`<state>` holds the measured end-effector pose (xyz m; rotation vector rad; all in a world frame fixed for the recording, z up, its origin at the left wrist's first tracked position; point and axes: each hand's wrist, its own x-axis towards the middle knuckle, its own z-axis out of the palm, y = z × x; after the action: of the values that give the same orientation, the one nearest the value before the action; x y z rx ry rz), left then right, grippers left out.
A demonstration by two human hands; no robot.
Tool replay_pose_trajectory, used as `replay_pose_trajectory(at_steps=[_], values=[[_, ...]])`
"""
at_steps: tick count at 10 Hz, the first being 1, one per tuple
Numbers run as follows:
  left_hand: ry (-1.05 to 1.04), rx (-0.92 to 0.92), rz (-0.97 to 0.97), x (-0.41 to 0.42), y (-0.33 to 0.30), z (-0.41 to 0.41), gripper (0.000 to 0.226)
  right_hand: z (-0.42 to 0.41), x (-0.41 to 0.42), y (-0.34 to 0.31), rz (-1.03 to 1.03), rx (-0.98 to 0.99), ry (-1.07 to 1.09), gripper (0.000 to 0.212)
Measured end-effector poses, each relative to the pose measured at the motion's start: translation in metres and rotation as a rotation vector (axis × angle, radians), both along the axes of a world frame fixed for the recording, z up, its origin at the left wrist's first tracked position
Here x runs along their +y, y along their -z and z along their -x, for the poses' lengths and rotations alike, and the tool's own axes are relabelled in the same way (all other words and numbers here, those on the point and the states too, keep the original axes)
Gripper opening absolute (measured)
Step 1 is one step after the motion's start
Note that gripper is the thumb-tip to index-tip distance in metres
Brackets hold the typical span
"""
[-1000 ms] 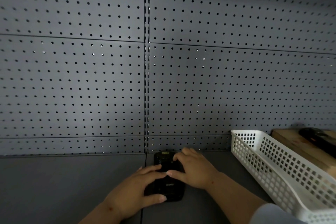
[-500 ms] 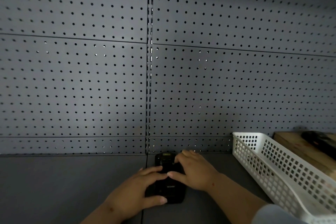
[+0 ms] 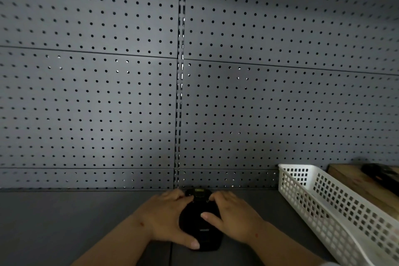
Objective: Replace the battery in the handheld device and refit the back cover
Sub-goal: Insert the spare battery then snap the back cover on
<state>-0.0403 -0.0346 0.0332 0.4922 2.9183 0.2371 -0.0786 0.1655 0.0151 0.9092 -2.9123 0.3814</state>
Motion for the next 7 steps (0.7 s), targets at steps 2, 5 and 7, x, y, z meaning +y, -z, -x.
replay_pose_trajectory(at_steps=[2,5,7], values=[[0.076,0.071,0.110,-0.0012,-0.0019,0.0061,0.128,-0.0034,-0.0003,-0.0003,0.006,-0.002,0.011,0.103],[0.071,0.128,0.024,-0.0008,-0.0002,0.0070,0.129,-0.0038,-0.0014,0.0020,-0.025,0.021,0.022,0.102],[0.036,0.039,-0.065,0.0019,-0.0030,0.0094,0.123,-0.0046,-0.0023,0.0036,-0.019,0.018,0.029,0.102]])
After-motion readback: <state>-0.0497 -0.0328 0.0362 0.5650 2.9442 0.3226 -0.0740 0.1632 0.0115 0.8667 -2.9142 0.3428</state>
